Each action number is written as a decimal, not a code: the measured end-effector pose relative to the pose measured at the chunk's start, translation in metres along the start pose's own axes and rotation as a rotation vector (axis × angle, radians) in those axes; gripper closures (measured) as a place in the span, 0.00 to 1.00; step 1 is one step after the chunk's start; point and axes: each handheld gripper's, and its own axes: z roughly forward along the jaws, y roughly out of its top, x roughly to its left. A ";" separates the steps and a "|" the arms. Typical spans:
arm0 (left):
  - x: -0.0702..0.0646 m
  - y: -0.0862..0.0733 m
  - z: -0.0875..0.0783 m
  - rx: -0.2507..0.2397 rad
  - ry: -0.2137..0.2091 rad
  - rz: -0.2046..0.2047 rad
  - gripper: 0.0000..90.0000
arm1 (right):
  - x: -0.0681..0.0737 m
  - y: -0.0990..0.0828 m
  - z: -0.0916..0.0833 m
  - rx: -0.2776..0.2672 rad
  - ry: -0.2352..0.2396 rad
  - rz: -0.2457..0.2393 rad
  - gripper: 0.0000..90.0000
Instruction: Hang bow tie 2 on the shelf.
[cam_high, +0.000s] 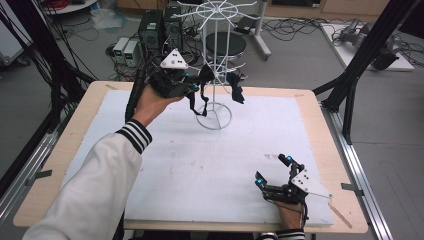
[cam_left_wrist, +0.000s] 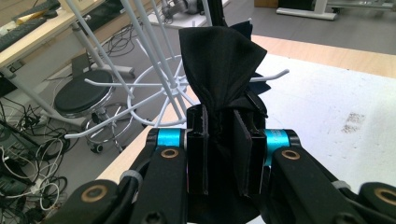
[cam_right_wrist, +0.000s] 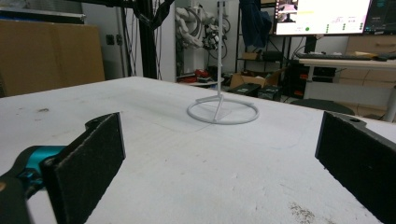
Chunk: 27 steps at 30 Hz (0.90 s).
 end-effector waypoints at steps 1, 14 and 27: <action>0.000 0.000 -0.001 -0.004 0.000 -0.001 0.85 | 0.000 0.000 0.000 0.000 0.000 -0.001 0.01; -0.003 0.005 -0.003 -0.033 -0.001 0.021 0.85 | 0.000 0.000 0.000 0.000 0.001 -0.005 0.01; 0.004 0.000 0.013 -0.038 0.038 0.039 0.85 | 0.000 0.000 0.000 0.001 0.002 0.003 0.01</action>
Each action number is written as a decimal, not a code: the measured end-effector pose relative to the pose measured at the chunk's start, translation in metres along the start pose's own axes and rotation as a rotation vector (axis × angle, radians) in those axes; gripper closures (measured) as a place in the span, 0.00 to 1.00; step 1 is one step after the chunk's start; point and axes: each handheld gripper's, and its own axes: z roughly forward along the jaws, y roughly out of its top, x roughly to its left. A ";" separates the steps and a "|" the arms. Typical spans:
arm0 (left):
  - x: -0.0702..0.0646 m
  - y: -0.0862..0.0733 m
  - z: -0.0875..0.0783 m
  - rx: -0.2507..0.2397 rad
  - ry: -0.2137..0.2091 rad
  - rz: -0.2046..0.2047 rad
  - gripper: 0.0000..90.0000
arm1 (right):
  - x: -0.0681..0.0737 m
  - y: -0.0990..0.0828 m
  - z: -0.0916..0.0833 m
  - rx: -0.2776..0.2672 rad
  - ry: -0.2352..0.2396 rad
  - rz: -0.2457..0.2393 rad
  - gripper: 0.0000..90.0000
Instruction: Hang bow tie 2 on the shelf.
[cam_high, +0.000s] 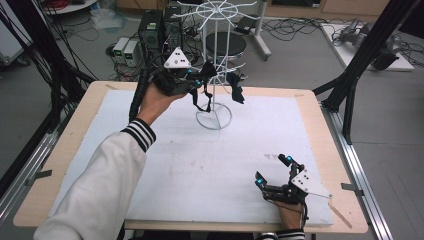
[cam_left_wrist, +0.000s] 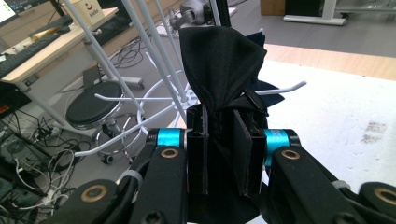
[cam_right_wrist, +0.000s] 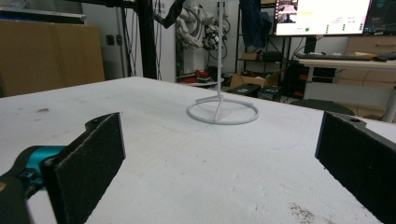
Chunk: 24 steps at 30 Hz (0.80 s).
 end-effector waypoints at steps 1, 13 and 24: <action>0.000 0.000 0.001 -0.001 0.005 0.003 0.85 | -0.001 0.000 0.000 -0.004 -0.001 -0.006 0.01; 0.002 -0.006 0.007 0.018 0.017 0.000 0.85 | 0.000 0.000 0.000 0.001 0.000 0.002 0.01; 0.005 -0.006 0.015 0.025 0.000 -0.017 0.85 | -0.001 0.000 0.000 -0.003 -0.001 -0.004 0.01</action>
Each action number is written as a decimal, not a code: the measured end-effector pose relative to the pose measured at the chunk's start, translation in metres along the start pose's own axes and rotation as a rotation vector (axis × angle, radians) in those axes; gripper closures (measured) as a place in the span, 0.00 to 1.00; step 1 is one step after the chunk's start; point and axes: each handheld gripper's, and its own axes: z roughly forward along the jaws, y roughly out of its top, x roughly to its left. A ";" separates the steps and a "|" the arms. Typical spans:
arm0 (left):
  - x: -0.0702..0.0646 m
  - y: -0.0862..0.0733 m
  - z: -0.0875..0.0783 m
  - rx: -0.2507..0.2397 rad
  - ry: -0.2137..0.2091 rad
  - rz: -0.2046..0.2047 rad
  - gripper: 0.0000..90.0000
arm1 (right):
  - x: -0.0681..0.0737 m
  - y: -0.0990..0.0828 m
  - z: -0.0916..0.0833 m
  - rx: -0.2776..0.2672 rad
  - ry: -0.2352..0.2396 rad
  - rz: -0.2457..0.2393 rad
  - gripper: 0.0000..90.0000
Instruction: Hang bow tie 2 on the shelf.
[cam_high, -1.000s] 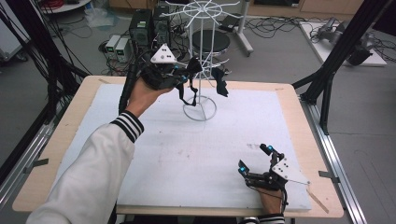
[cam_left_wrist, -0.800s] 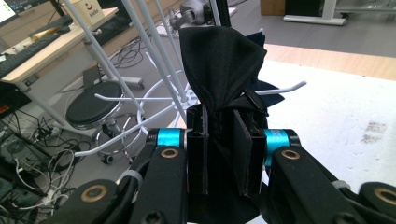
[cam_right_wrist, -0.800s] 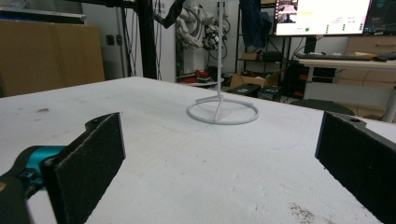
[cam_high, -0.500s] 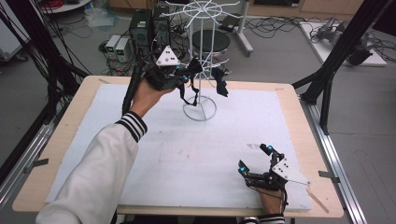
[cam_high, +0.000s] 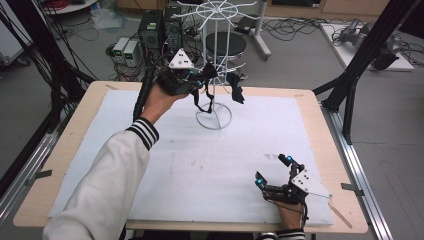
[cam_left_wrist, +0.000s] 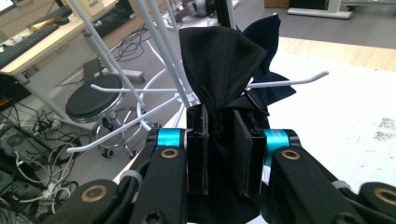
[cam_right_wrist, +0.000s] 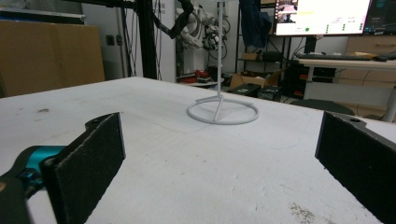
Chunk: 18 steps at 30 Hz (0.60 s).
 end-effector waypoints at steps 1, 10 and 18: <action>0.000 0.000 0.001 0.002 -0.003 -0.003 0.85 | 0.000 0.000 0.000 0.000 0.000 0.000 0.01; 0.006 -0.003 0.007 0.000 -0.029 -0.028 0.85 | 0.000 0.000 0.000 -0.002 -0.002 0.000 0.01; 0.008 -0.005 0.006 0.002 -0.034 -0.059 0.80 | 0.000 0.000 0.000 0.002 -0.004 0.000 0.01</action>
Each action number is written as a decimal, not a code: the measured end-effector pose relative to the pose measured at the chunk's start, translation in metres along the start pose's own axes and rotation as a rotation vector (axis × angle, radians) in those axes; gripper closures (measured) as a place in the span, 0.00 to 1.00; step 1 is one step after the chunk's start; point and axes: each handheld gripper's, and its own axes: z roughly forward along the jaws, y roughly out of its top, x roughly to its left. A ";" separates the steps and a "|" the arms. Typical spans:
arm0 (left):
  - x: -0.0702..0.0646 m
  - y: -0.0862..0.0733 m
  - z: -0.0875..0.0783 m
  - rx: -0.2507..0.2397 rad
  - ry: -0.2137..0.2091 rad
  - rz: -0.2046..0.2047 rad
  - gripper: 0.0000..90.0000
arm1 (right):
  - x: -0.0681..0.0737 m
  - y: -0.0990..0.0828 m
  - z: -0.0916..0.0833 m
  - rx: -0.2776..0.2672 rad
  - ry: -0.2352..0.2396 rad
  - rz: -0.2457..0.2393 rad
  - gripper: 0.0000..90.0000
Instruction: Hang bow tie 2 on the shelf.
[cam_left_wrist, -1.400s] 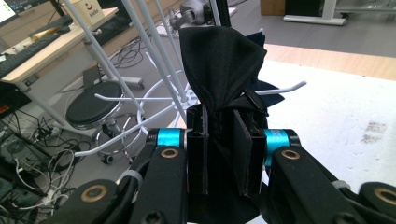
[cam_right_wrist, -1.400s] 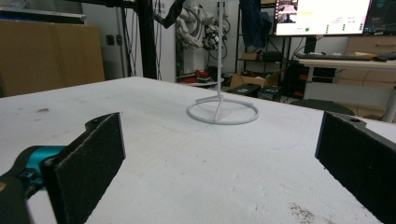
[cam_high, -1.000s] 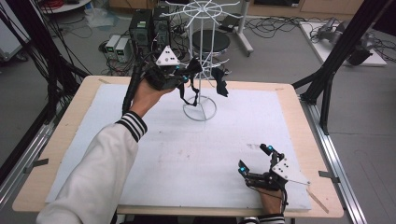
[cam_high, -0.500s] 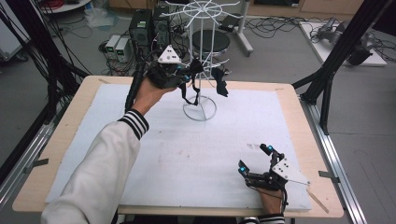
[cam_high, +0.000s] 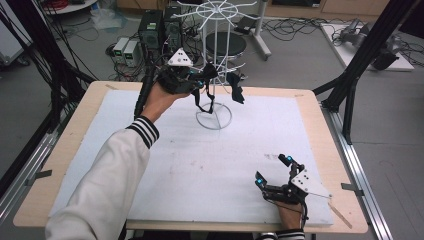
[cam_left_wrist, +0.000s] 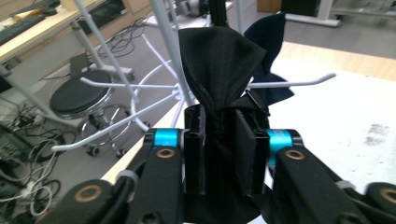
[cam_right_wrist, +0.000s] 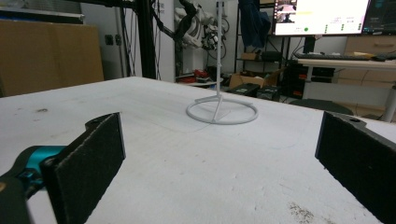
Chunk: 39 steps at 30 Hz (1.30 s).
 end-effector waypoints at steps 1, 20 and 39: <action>0.001 0.000 0.000 -0.002 -0.004 -0.007 0.77 | 0.000 0.000 0.000 0.000 -0.001 -0.001 0.01; -0.002 0.003 -0.011 -0.093 -0.131 -0.062 0.02 | 0.000 0.000 0.000 0.007 -0.004 0.006 0.01; -0.014 -0.034 -0.065 -0.189 -0.212 -0.008 0.02 | 0.001 0.000 0.000 0.003 -0.007 0.000 0.01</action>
